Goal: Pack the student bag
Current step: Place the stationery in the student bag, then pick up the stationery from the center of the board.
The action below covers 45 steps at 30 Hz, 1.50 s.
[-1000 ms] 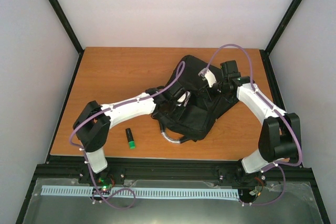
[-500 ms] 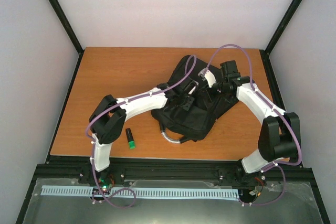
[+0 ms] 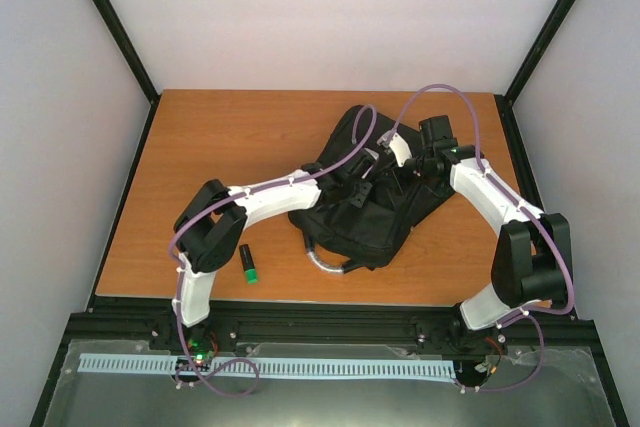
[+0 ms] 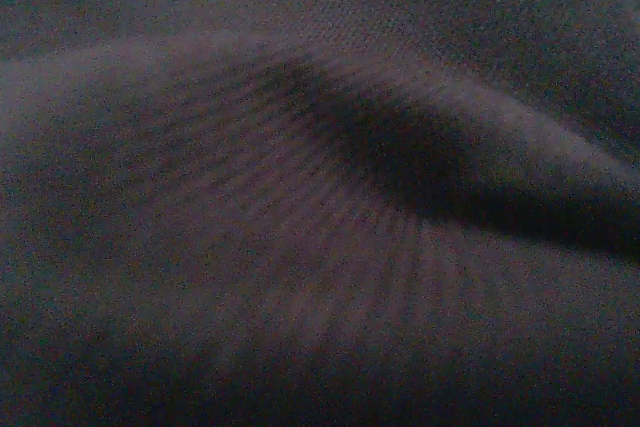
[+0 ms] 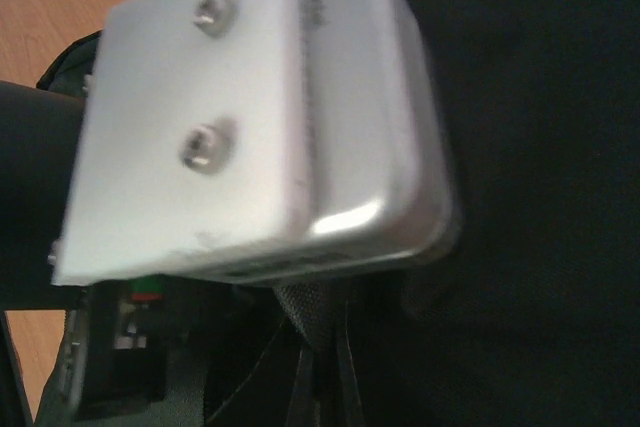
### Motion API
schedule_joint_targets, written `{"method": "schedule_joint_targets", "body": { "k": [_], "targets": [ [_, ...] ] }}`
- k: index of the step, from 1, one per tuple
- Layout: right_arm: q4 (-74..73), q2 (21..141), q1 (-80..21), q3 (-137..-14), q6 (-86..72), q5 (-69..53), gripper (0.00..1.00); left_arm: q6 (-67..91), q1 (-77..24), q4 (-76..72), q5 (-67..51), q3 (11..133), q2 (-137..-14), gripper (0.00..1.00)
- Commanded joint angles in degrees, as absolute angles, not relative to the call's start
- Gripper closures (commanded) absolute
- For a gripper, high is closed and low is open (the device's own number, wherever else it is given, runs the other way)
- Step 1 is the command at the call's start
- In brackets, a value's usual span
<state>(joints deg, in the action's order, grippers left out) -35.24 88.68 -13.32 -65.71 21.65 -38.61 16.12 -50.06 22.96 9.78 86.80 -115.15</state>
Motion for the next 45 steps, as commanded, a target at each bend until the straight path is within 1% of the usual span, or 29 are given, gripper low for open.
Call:
{"method": "schedule_joint_targets", "body": {
  "k": [1,5,8,15,19,25,29,32,33,36,41,45],
  "targets": [
    [-33.58,88.29,-13.98,-66.68,22.11,-43.25,0.97,17.66,-49.61,22.79,9.27,85.93,-109.62,0.84],
    [-33.56,88.18,-13.98,-66.7,22.17,-43.24,0.97,18.0,-49.66,26.56,6.06,84.72,-106.05,0.79],
    [-33.62,88.08,-14.0,-66.67,22.16,-43.26,0.97,17.19,-49.75,26.69,3.25,80.63,-102.42,0.73],
    [-33.57,88.2,-14.01,-66.66,22.32,-43.66,0.97,20.77,-49.74,30.21,3.77,67.55,-91.74,0.65],
    [-33.68,88.17,-13.98,-66.85,22.42,-43.84,0.97,25.11,-49.72,33.3,7.77,59.41,-83.12,0.58],
    [-33.67,88.04,-13.98,-66.86,22.41,-43.77,0.97,33.65,-49.57,38.47,12.83,49.48,-72.83,0.44],
    [-33.8,88.41,-14.02,-66.88,22.45,-43.86,0.97,39.49,-49.57,43.73,16.51,45.94,-70.15,0.34],
    [-33.88,88.43,-13.98,-66.93,22.43,-43.86,0.97,46.55,-49.57,48.46,20.79,44.13,-68.85,0.22],
    [-33.9,88.42,-14.03,-66.89,22.41,-43.86,0.97,48.65,-49.49,49.74,21.89,43.67,-68.56,0.2],
    [-33.89,88.33,-13.98,-66.88,22.4,-43.86,0.97,53.51,-49.4,50.95,22.45,41.68,-67.84,0.22],
    [-33.87,88.57,-14.0,-66.88,22.18,-43.69,0.97,57.96,-48.51,50.75,22.64,39.21,-67.92,0.31],
    [-33.94,88.68,-14.05,-66.86,22.23,-43.73,0.97,59.35,-47.88,50.58,22.62,38.5,-69.39,0.31]
  ]
}}
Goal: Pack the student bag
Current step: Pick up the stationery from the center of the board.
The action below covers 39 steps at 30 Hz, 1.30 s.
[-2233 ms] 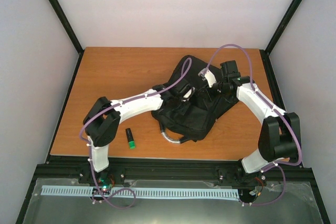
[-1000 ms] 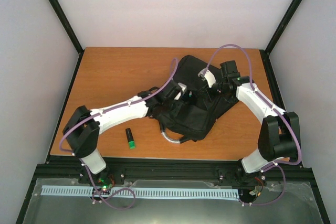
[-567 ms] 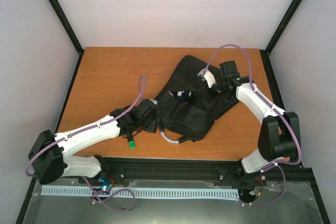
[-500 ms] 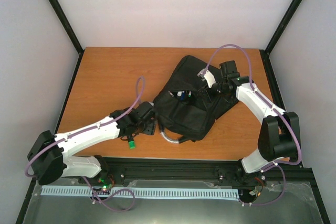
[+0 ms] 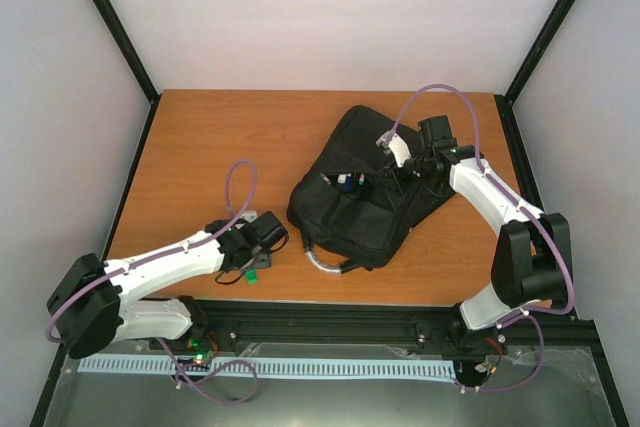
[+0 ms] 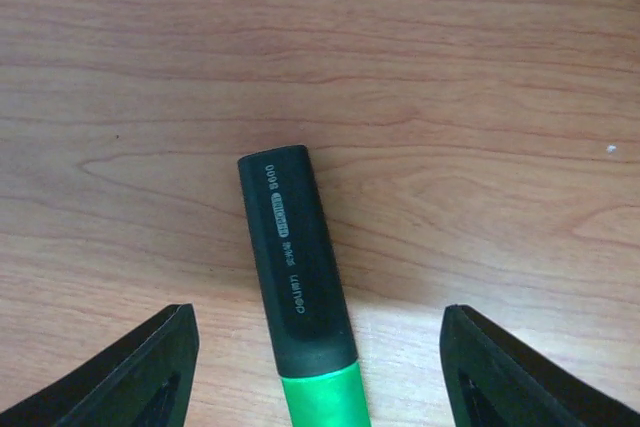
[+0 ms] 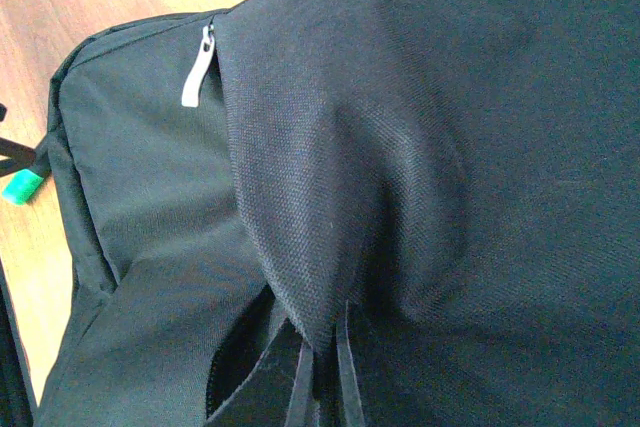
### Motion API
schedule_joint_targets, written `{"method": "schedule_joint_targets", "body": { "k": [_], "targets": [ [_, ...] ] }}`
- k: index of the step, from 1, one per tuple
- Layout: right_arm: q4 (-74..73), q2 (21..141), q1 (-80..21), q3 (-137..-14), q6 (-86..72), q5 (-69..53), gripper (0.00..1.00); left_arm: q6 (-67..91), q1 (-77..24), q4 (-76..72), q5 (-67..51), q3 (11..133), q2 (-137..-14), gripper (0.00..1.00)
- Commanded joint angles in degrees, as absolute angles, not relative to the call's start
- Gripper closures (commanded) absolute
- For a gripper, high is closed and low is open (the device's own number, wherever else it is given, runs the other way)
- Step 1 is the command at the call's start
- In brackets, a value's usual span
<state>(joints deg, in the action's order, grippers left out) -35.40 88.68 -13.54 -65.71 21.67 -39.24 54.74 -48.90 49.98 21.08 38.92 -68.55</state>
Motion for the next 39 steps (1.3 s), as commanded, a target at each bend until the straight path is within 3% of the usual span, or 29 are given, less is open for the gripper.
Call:
{"method": "schedule_joint_targets", "body": {
  "k": [1,16,26,30,36,39],
  "targets": [
    [-33.93,88.73,-13.98,-66.88,22.24,-43.69,0.97,59.55,-47.76,50.06,22.39,38.21,-69.66,0.32],
    [-34.14,88.86,-14.04,-66.97,22.33,-43.59,0.97,57.12,-44.03,40.31,16.29,35.09,-75.45,0.49],
    [-34.24,89.14,-14.02,-66.97,22.54,-43.47,0.97,50.52,-43.9,35.05,13.77,36.89,-80.24,0.72],
    [-34.41,89.71,-13.97,-67.14,22.6,-43.5,0.97,40.8,-50.0,32.55,7.6,41.97,-87.58,0.8],
    [-34.54,89.48,-14.03,-67.14,22.67,-43.33,0.97,39.22,-55.1,31.44,4.88,45.91,-94.39,0.79],
    [-34.45,89.43,-14.03,-67.14,22.64,-43.33,0.97,39.67,-55.28,31.53,3.29,45.26,-94.64,0.68]
  ]
}}
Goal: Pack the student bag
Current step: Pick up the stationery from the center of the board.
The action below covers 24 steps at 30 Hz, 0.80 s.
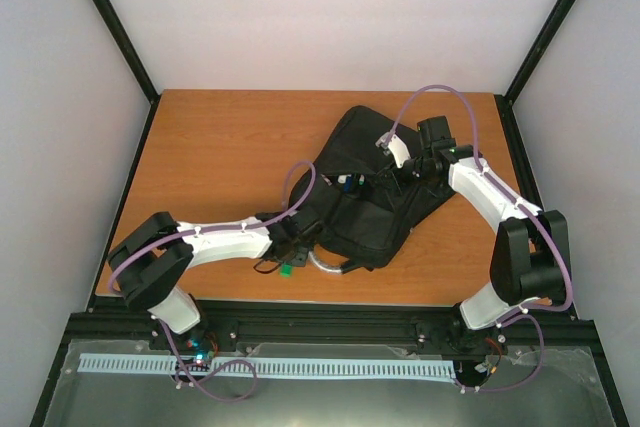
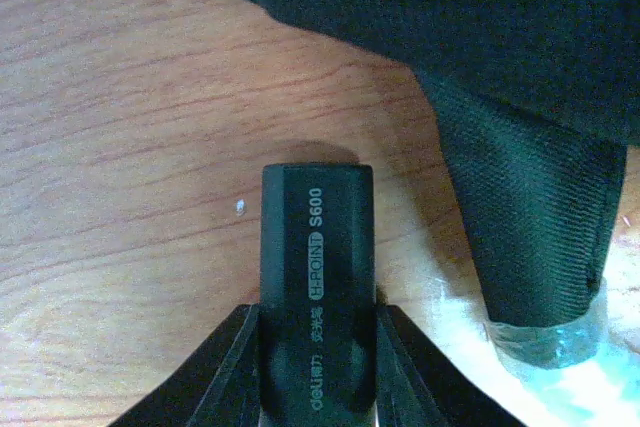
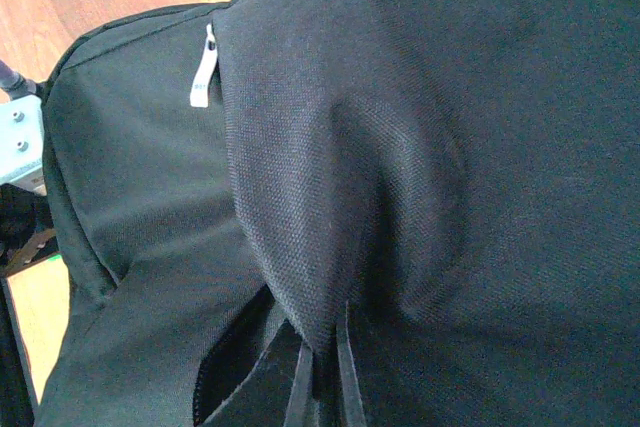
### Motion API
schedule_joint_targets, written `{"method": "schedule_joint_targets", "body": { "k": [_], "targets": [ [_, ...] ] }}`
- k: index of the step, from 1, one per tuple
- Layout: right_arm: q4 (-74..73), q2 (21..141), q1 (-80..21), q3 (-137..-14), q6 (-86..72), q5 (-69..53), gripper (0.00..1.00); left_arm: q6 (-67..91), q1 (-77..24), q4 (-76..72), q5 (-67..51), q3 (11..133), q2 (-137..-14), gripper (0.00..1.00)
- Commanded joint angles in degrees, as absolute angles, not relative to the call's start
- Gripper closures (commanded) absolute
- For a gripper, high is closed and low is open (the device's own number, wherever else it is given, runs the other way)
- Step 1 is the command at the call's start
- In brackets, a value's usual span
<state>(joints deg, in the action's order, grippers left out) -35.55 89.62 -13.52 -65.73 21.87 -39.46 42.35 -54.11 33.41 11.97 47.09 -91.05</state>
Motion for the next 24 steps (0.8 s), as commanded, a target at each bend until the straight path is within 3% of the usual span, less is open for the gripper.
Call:
{"method": "schedule_joint_targets", "body": {
  "k": [1,5,13,24],
  "targets": [
    [-34.48,89.51,-14.0,-67.15,22.67,-43.33,0.97,39.86,-55.33,31.96,2.82,45.15,-94.39,0.61],
    [-34.61,89.91,-14.02,-67.22,22.73,-43.53,0.97,40.96,-56.15,35.14,2.2,44.59,-91.97,0.48],
    [-34.64,89.91,-14.0,-67.32,22.65,-43.75,0.97,41.66,-56.87,36.8,0.44,42.57,-90.47,0.49],
    [-34.63,89.52,-14.01,-67.19,22.46,-43.68,0.97,45.97,-56.95,47.27,9.3,46.07,-85.3,0.78]
  ]
}}
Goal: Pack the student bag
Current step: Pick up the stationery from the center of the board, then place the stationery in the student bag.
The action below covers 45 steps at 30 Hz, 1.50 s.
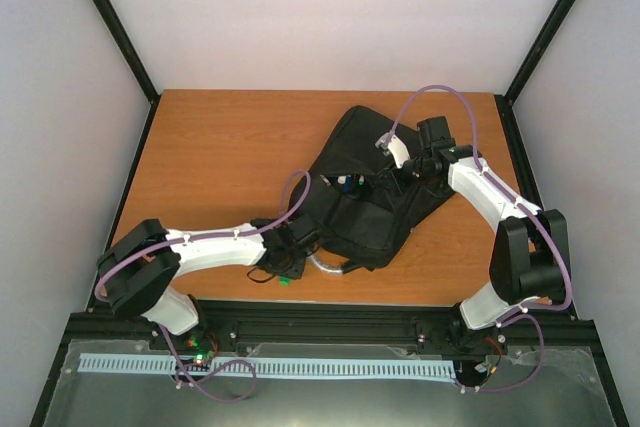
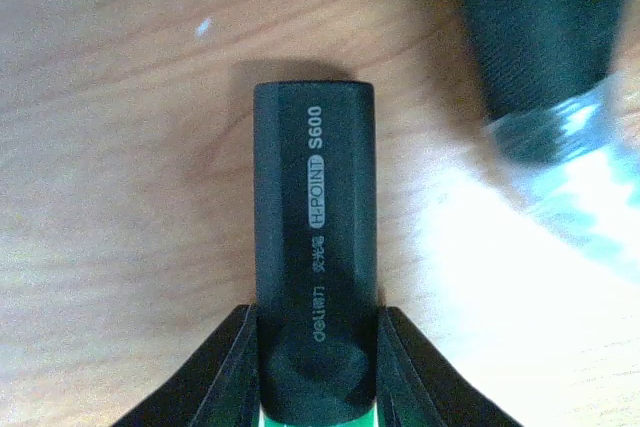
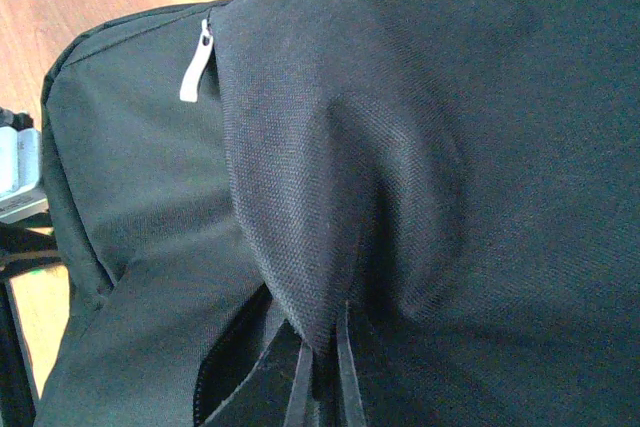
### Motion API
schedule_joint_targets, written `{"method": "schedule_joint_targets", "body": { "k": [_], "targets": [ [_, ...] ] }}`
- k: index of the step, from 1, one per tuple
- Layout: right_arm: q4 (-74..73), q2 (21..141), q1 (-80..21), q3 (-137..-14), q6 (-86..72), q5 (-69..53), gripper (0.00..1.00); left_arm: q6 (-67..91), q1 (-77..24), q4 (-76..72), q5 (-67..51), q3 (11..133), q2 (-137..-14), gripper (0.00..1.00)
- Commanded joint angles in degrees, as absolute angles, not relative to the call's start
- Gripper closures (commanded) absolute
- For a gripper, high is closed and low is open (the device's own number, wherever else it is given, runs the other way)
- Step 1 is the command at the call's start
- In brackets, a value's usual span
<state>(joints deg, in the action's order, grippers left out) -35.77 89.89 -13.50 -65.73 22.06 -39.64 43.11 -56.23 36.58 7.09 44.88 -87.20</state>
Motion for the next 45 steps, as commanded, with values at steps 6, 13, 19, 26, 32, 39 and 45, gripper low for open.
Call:
{"method": "schedule_joint_targets", "body": {
  "k": [6,13,19,26,32,39,45],
  "targets": [
    [-34.71,89.61,-14.0,-67.31,22.61,-43.81,0.97,46.06,-56.95,52.45,12.63,51.95,-77.91,0.84],
    [-34.63,89.21,-14.02,-67.17,22.58,-43.86,0.97,38.68,-57.21,37.62,5.48,54.63,-75.08,0.82],
    [-34.67,88.93,-13.99,-67.38,22.46,-44.2,0.97,32.28,-57.15,28.36,-1.92,62.22,-84.6,0.81],
    [-34.13,87.63,-13.98,-67.06,21.81,-43.68,0.97,28.18,-56.92,26.96,0.46,74.9,-97.89,0.82],
    [-33.99,87.79,-13.99,-67.01,21.86,-43.09,0.97,27.89,-54.76,30.9,2.26,83.28,-106.73,0.83],
    [-33.43,87.36,-13.98,-66.67,22.28,-41.72,0.97,27.25,-53.26,31.38,5.12,88.64,-112.32,0.83],
    [-33.57,87.98,-13.99,-66.79,22.22,-41.99,0.97,27.51,-52.67,29.83,10.77,91.13,-114.27,0.81]
  ]
}}
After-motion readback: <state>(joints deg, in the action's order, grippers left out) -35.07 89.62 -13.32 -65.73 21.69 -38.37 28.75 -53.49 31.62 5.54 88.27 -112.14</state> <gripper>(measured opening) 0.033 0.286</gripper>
